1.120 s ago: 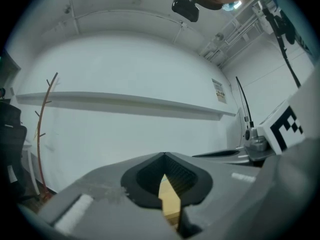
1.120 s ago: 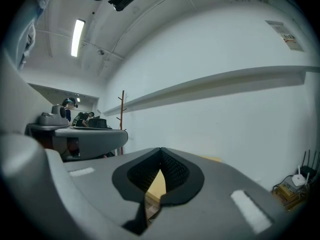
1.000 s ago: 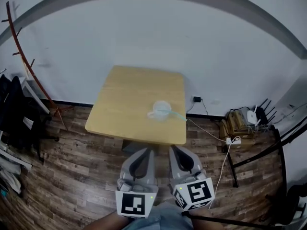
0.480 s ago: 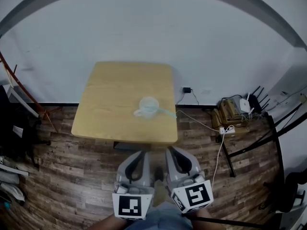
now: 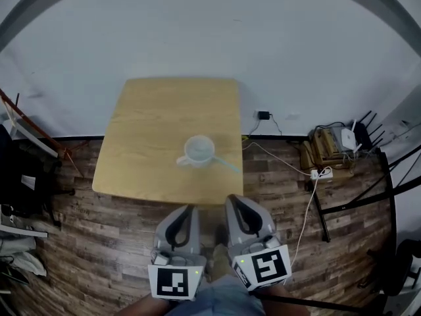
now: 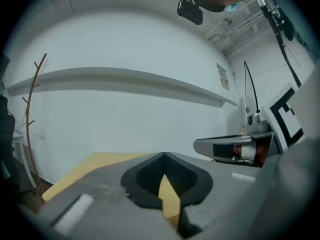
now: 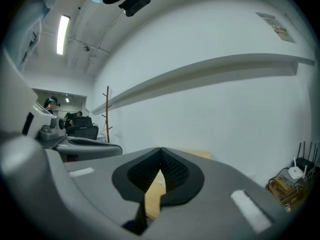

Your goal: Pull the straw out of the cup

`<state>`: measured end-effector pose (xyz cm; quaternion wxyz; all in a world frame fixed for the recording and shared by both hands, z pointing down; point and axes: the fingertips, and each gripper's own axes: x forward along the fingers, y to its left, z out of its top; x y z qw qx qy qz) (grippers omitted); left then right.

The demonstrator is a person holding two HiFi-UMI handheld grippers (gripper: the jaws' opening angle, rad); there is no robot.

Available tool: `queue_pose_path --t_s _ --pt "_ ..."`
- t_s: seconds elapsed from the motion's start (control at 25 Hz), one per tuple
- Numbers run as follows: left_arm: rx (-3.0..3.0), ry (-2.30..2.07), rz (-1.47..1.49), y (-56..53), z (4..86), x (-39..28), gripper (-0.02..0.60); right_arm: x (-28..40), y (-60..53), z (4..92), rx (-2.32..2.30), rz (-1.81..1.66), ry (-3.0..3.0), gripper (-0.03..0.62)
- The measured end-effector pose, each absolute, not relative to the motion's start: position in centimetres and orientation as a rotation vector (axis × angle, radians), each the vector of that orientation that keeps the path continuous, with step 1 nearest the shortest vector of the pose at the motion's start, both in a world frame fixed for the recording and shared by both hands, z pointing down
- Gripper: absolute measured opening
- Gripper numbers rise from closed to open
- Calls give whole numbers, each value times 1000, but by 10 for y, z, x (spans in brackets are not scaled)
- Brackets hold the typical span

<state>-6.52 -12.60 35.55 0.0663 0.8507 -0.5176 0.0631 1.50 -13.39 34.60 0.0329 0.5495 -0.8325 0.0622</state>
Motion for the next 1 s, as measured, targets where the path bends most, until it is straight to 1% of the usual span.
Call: queue_pose_path --t_s 0.24,0.56,0.8,1.0 --pt "2555 -1564 250 -165 363 -38 20 41 -173 347 1681 205 -2580 8" --pt "2586 -1616 292 -200 351 -10 20 63 -210 338 1643 218 -2659 8" --pt "2592 -1702 294 -218 333 -4 20 69 -231 326 1601 162 -2718 8" --pt "2560 -1781 256 -229 324 -16 20 61 -247 317 1567 127 -2759 8"
